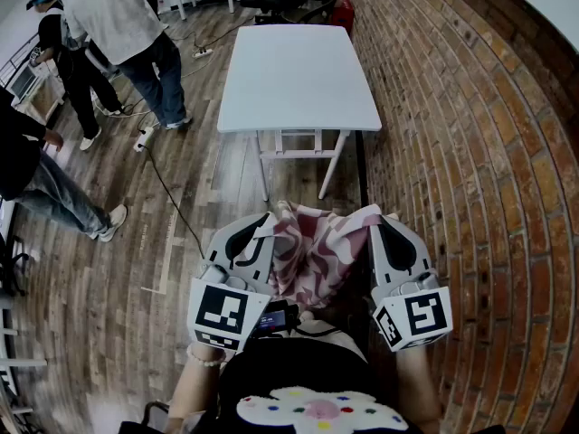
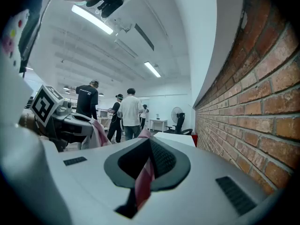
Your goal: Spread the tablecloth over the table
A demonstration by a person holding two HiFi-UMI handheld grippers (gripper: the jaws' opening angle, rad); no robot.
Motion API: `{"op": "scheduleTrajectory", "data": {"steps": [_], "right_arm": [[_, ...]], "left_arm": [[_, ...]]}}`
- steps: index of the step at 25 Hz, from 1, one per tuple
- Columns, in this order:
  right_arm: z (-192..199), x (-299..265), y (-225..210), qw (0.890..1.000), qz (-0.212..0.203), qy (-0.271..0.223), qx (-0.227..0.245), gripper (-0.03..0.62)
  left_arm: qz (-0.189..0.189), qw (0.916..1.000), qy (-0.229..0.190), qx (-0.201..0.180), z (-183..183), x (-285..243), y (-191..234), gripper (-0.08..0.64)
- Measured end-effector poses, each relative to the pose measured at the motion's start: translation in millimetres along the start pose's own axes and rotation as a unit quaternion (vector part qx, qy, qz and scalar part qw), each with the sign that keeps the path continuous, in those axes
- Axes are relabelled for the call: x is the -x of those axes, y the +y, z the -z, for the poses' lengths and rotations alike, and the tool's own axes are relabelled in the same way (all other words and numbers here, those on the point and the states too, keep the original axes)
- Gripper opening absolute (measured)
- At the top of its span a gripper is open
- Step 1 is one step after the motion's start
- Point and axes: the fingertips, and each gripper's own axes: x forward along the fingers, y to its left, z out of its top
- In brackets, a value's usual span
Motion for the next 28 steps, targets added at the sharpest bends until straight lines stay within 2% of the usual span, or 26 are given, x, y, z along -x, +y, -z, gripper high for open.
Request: {"op": "scheduleTrajectory", "data": {"steps": [17,28], "right_arm": [[2,-10,-14,1.000,-0.010,-0.004,-0.008,0.034],[-31,-30,-36,0.998,-0.040,-0.044,-0.008,0.034]], "left_arm": [[-0.009,0.9999,0.002,-0.005,-3,-13,-1,0.014],[-0.040,0.9988,-0.024,-0.017,-34,-35,4,0.014]]}}
